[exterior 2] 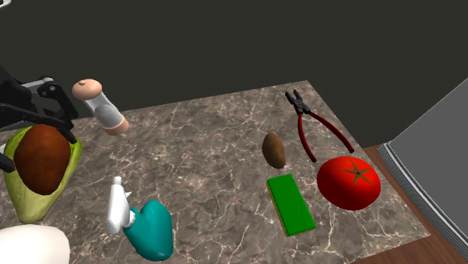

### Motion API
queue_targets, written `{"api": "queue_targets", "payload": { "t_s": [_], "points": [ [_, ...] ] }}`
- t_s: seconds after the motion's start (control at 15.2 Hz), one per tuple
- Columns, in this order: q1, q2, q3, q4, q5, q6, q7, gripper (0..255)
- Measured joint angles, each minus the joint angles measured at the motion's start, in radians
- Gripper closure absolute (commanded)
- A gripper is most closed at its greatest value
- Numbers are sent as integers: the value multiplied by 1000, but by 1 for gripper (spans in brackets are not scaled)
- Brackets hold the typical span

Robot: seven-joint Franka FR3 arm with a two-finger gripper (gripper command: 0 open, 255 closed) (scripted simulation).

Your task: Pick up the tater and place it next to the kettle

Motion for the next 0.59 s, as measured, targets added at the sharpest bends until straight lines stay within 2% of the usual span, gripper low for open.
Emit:
{"api": "queue_targets", "payload": {
  "t_s": [0.59],
  "points": [
    [0, 10, -1, -109, 3, 119, -9, 255]
  ]
}}
